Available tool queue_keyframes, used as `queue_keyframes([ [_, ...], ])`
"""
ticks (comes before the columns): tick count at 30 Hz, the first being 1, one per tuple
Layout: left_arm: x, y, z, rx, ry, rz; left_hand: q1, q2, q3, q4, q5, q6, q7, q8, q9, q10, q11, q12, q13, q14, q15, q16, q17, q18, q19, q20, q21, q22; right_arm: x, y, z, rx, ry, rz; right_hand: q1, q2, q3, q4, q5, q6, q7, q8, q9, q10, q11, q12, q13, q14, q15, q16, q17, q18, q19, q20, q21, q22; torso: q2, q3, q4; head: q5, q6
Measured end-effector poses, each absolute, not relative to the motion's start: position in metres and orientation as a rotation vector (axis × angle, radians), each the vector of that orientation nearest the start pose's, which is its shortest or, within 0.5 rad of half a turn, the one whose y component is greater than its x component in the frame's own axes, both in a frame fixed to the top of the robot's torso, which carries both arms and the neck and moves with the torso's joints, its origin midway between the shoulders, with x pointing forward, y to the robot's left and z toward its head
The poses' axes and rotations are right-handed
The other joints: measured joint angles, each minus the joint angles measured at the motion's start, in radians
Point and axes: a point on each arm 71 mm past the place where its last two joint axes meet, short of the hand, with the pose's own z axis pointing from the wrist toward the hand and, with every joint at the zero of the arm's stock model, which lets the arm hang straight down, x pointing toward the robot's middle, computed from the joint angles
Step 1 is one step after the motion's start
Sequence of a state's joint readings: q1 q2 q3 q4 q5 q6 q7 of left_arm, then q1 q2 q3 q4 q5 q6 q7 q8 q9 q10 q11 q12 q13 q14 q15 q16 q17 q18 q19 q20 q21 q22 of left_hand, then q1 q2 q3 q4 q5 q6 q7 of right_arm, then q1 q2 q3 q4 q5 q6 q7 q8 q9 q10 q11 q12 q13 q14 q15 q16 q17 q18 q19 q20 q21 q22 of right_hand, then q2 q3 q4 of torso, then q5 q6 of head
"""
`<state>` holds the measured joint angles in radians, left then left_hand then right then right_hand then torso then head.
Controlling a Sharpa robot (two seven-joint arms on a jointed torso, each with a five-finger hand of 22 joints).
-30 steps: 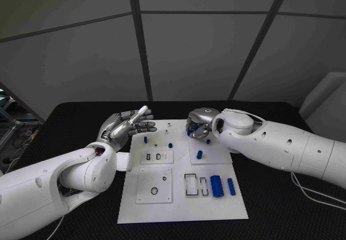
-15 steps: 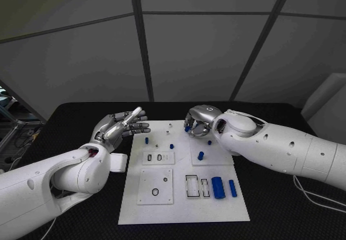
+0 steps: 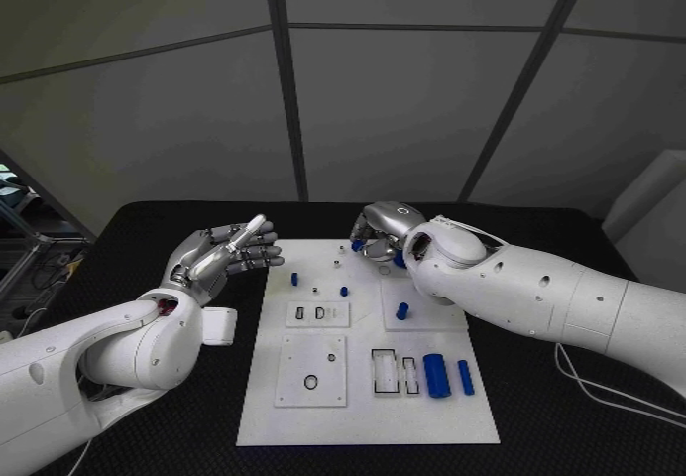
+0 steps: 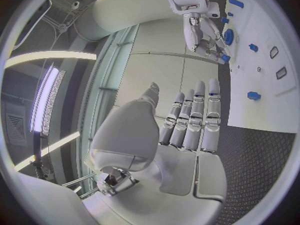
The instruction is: Assemble the parts on the task board
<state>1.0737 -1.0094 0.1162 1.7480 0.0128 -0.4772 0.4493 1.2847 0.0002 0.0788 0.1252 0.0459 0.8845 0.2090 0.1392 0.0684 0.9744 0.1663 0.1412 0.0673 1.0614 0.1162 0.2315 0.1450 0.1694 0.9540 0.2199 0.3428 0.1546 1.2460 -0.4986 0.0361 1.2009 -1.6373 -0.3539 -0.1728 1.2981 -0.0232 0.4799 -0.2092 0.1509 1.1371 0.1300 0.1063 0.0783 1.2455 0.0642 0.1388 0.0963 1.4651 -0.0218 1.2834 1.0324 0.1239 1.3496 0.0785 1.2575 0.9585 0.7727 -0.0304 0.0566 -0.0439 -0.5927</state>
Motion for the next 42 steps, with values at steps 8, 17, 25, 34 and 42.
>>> queue_keyframes([
  [8, 0.45, 0.235, -0.157, -1.191, 1.235, -1.518, 0.0, 0.0, 0.0, 0.0, 0.0, 0.0, 0.0, 0.0, 0.0, 0.0, 0.0, 0.0, 0.0, 0.0, 0.0, 0.0, 0.001, 0.0, 0.0, 0.0, 0.0, 0.0, 0.553, -0.097, -0.146, -0.221, 1.473, 0.573, 0.001, 0.001, 0.0, 0.0, 0.0, -0.005, 0.003, 0.0, 0.001, 0.0, 0.0, -0.002, -0.002, 0.0, 0.0, 0.0, -0.001, 0.0, 0.0, 0.0, 0.0, 0.0, 0.004, -0.0016, 0.0021, 0.001, 0.0],
  [17, 0.451, 0.233, -0.157, -1.191, 1.235, -1.521, 0.0, 0.0, -0.003, -0.003, 0.0, 0.0, 0.0, 0.0, -0.001, 0.0, 0.0, 0.0, 0.0, -0.004, 0.003, 0.0, 0.001, 0.0, 0.0, 0.0, 0.0, -0.001, 0.558, -0.091, -0.147, -0.211, 1.47, 0.567, 0.001, 0.001, 0.0, 0.0, -0.001, -0.006, 0.002, -0.006, 0.002, 0.0, 0.0, -0.005, 0.0, 0.0, 0.0, 0.004, -0.001, 0.0, 0.0, 0.0, 0.0, 0.002, 0.006, -0.0016, 0.0035, 0.006, 0.002],
  [25, 0.451, 0.233, -0.157, -1.191, 1.235, -1.521, 0.0, 0.0, -0.003, -0.003, 0.0, 0.0, 0.0, 0.0, -0.001, 0.0, 0.0, 0.0, 0.0, -0.003, 0.003, 0.0, 0.001, 0.0, 0.0, 0.0, 0.0, -0.001, 0.56, -0.092, -0.148, -0.206, 1.464, 0.549, 0.001, 0.001, 0.0, 0.0, -0.003, -0.009, 0.002, -0.006, 0.009, 0.0, 0.0, -0.006, 0.0, 0.0, 0.0, 0.004, -0.001, 0.0, 0.0, 0.0, 0.0, 0.003, 0.008, -0.0006, 0.0017, 0.007, 0.002],
  [34, 0.452, 0.233, -0.157, -1.192, 1.235, -1.52, 0.0, 0.0, -0.003, -0.003, 0.0, 0.0, 0.0, 0.0, -0.001, 0.0, 0.0, 0.0, 0.0, -0.004, 0.003, 0.0, 0.001, 0.0, 0.0, 0.0, 0.0, -0.001, 0.56, -0.094, -0.147, -0.233, 1.445, 0.513, 0.001, 0.001, 0.0, 0.0, 0.002, -0.007, 0.004, -0.011, 0.009, 0.0, 0.0, -0.01, 0.0, 0.0, 0.0, 0.004, -0.001, 0.0, 0.0, 0.0, 0.0, 0.003, 0.009, -0.0001, 0.0014, 0.005, 0.004],
  [42, 0.452, 0.233, -0.158, -1.192, 1.236, -1.521, 0.0, 0.0, -0.003, -0.003, 0.0, 0.004, 0.004, -0.004, -0.001, 0.0, 0.0, 0.0, 0.0, -0.003, 0.003, -0.005, 0.001, 0.0, -0.004, 0.004, -0.004, -0.002, 0.559, -0.09, -0.145, -0.263, 1.43, 0.5, -0.006, -0.006, -0.003, 0.003, 0.002, -0.007, 0.004, -0.015, 0.009, 0.0, 0.0, -0.01, 0.002, 0.0, 0.0, 0.008, 0.001, 0.0, 0.0, 0.0, 0.005, 0.005, 0.011, -0.0003, 0.0012, 0.003, 0.002],
])
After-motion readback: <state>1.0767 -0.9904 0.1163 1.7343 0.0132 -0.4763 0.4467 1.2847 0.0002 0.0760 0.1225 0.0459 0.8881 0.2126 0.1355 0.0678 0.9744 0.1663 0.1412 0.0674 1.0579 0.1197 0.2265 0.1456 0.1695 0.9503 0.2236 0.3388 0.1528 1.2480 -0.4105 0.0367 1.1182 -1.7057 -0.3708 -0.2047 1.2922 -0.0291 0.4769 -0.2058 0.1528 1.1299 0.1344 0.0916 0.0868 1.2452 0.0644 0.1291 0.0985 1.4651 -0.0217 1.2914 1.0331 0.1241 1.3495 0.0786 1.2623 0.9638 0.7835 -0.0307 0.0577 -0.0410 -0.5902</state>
